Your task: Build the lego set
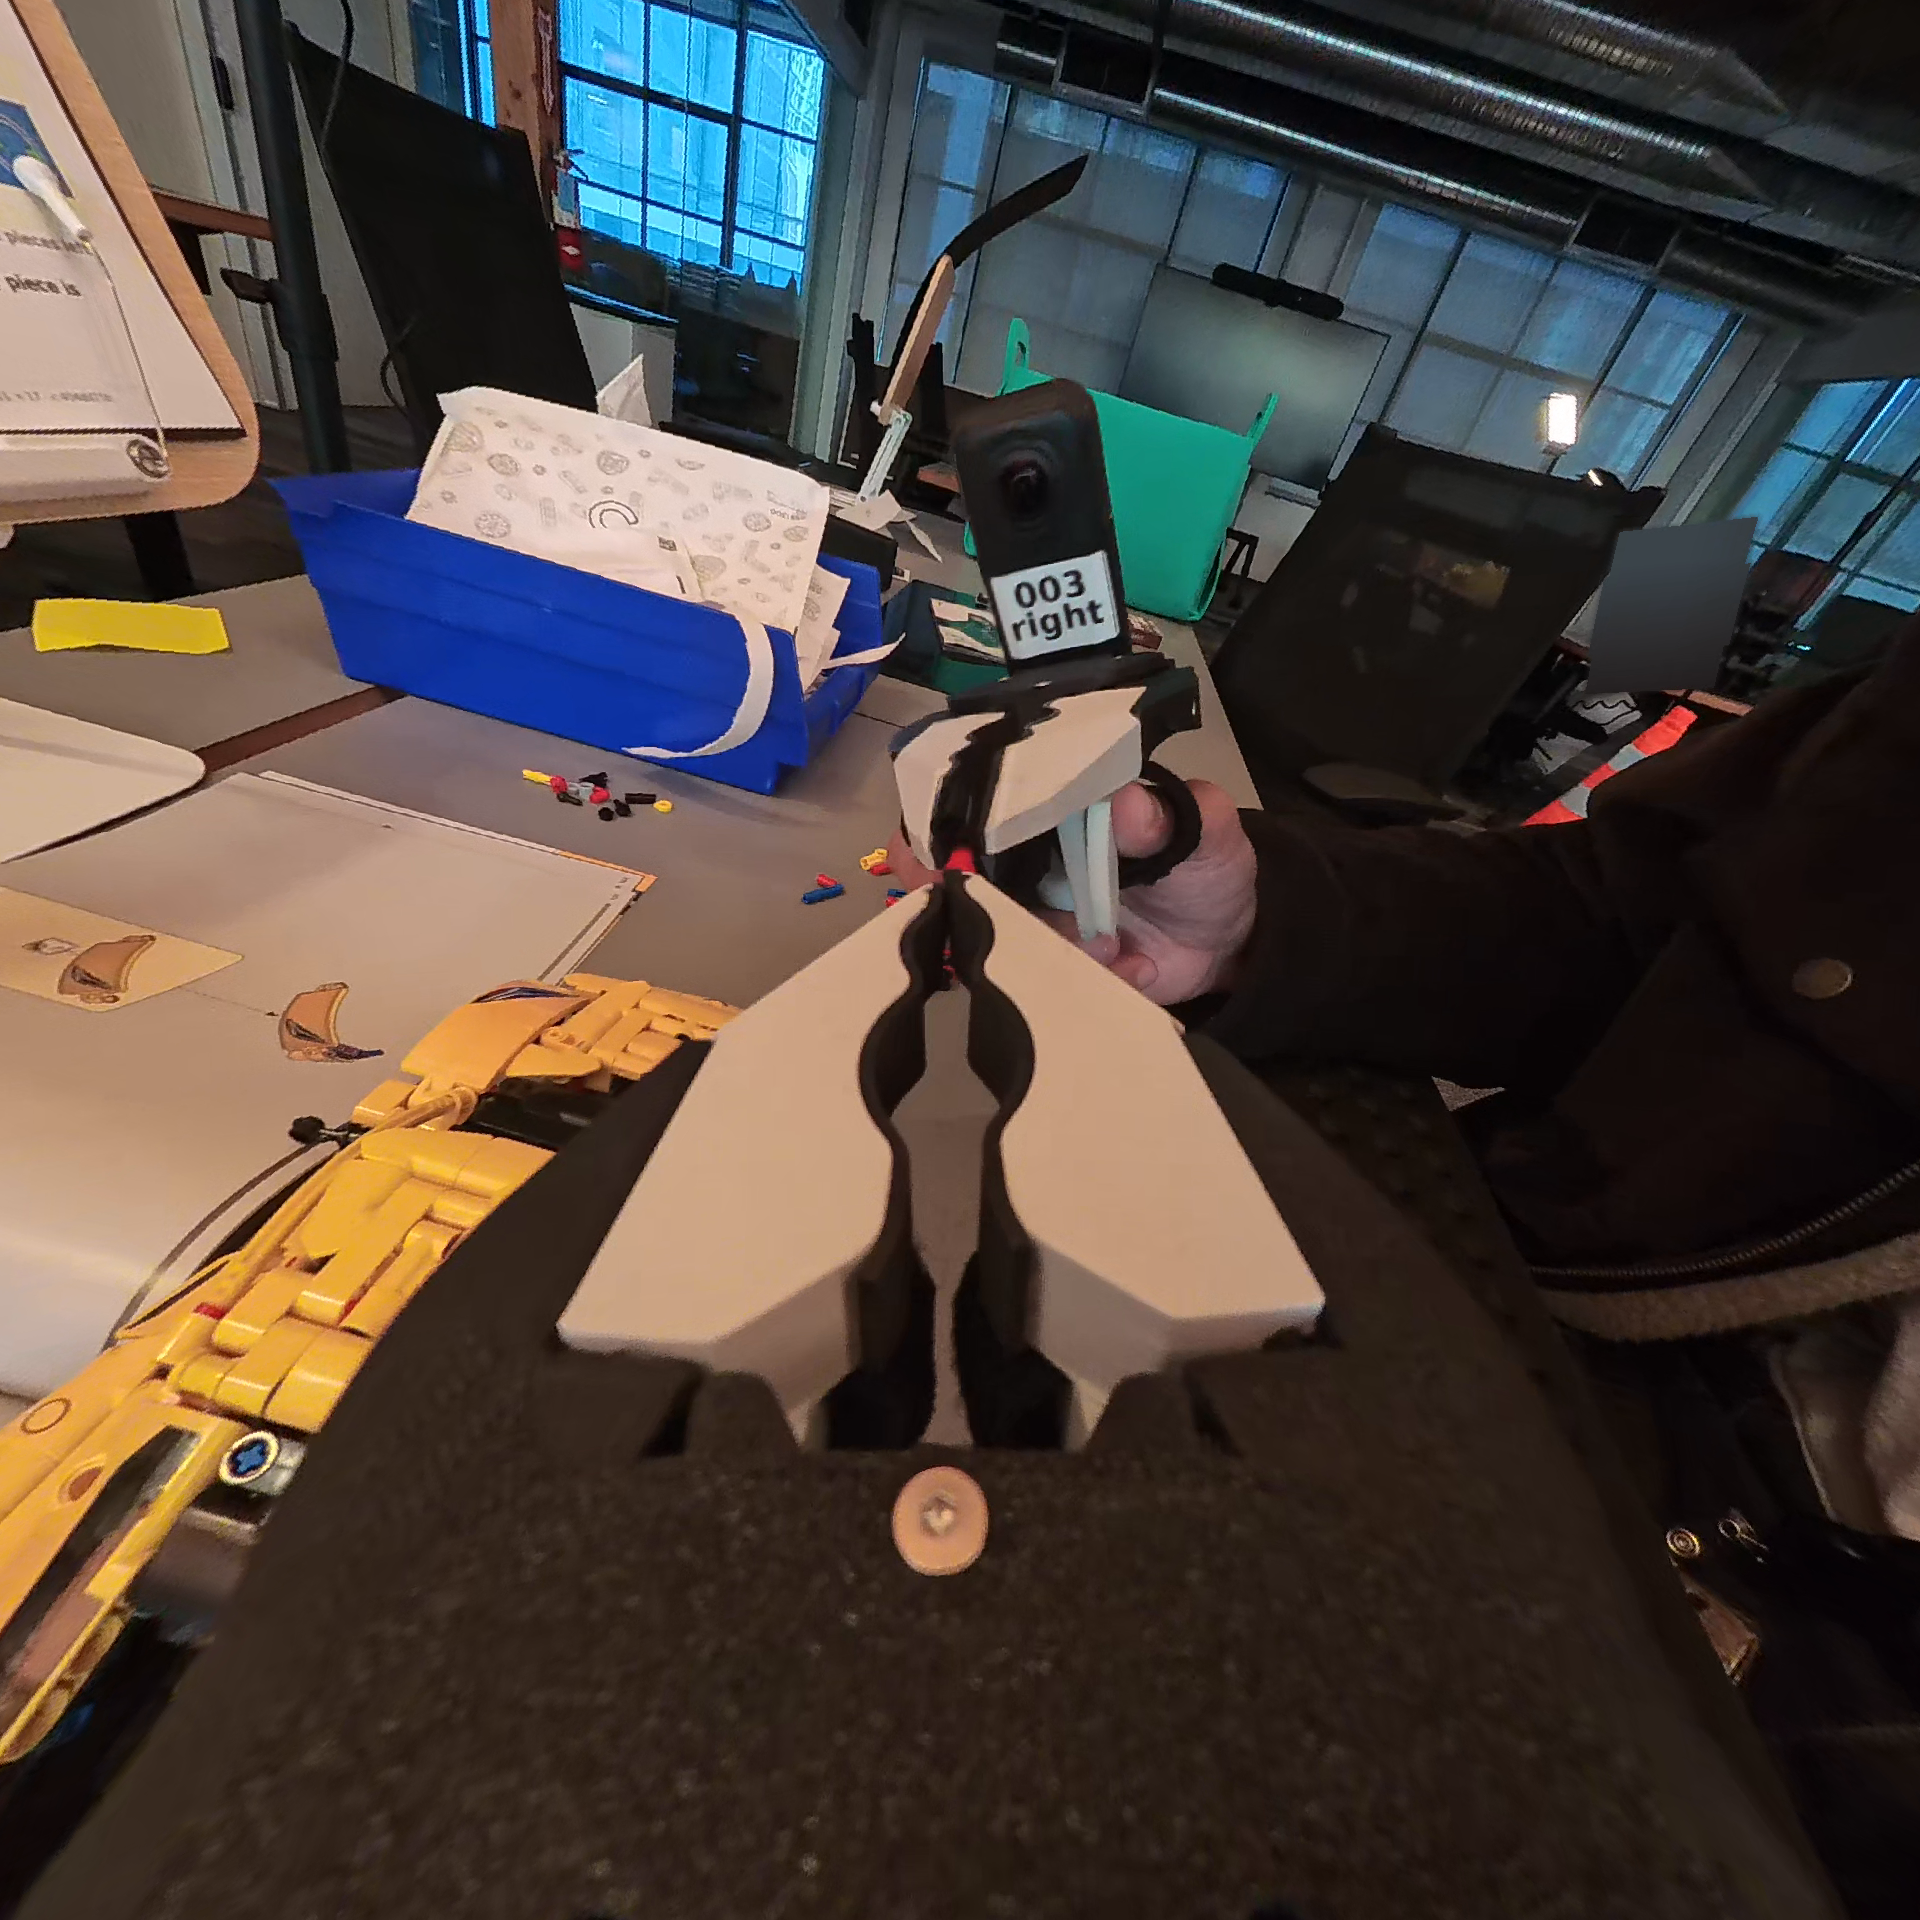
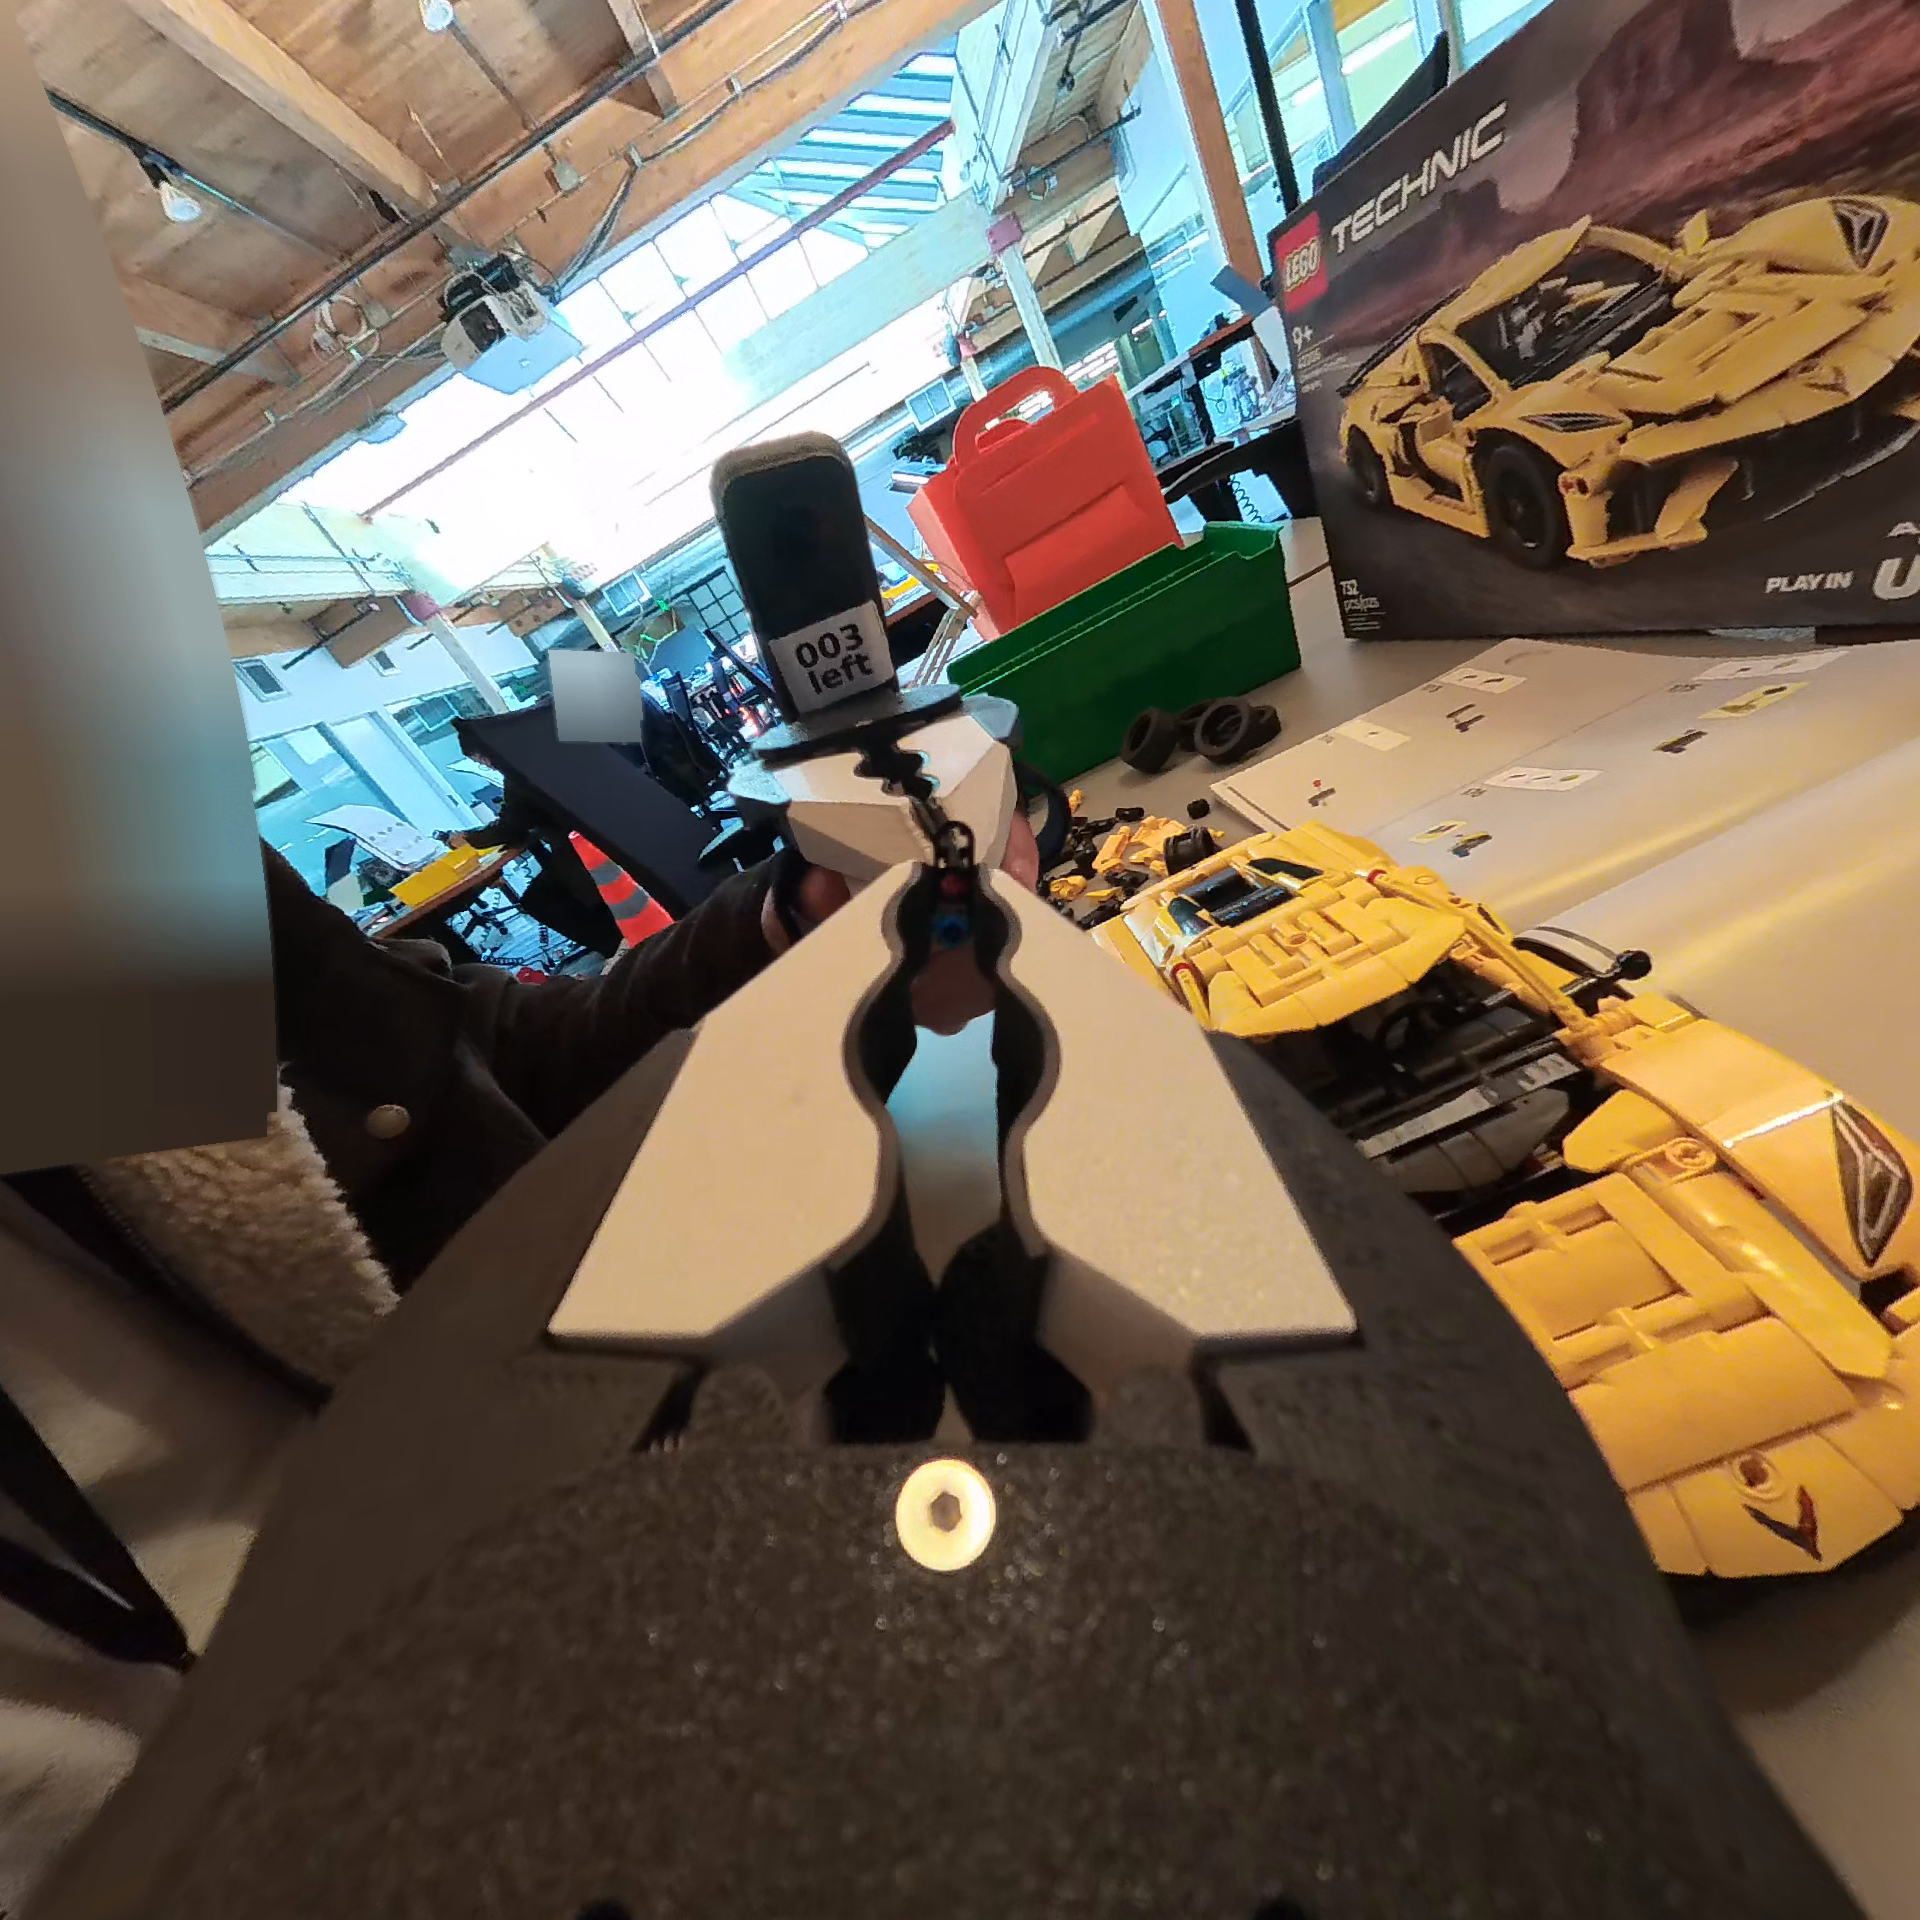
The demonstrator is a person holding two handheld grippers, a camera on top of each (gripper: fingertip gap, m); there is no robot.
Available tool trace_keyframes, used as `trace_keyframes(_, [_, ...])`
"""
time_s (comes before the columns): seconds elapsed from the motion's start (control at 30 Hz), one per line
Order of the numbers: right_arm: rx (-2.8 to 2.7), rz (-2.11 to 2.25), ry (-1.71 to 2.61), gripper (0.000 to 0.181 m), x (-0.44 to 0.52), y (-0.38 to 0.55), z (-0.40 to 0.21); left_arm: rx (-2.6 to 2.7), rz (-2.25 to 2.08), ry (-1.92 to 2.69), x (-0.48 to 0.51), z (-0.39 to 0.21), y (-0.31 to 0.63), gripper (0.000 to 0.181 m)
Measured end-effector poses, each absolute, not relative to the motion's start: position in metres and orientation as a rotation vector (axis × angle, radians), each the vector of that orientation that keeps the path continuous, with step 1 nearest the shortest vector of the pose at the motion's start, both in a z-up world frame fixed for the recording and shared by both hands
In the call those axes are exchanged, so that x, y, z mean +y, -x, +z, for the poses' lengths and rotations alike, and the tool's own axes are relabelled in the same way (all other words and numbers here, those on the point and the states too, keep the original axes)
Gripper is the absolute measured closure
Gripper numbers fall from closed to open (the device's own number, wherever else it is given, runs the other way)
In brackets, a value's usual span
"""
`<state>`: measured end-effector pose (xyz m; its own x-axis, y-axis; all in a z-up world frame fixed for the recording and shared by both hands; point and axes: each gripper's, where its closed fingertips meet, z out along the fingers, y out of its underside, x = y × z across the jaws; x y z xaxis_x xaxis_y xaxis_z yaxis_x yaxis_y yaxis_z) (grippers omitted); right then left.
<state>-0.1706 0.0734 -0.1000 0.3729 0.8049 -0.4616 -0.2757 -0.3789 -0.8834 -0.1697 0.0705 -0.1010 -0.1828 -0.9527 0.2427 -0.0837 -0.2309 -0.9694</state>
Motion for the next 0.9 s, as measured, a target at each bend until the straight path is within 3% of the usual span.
trace_keyframes(0.9, [-0.463,1.294,1.571,0.176,0.0733,0.1725,-0.1036,1.25,-1.464,1.338,0.071,-0.1027,0.1663,0.181])
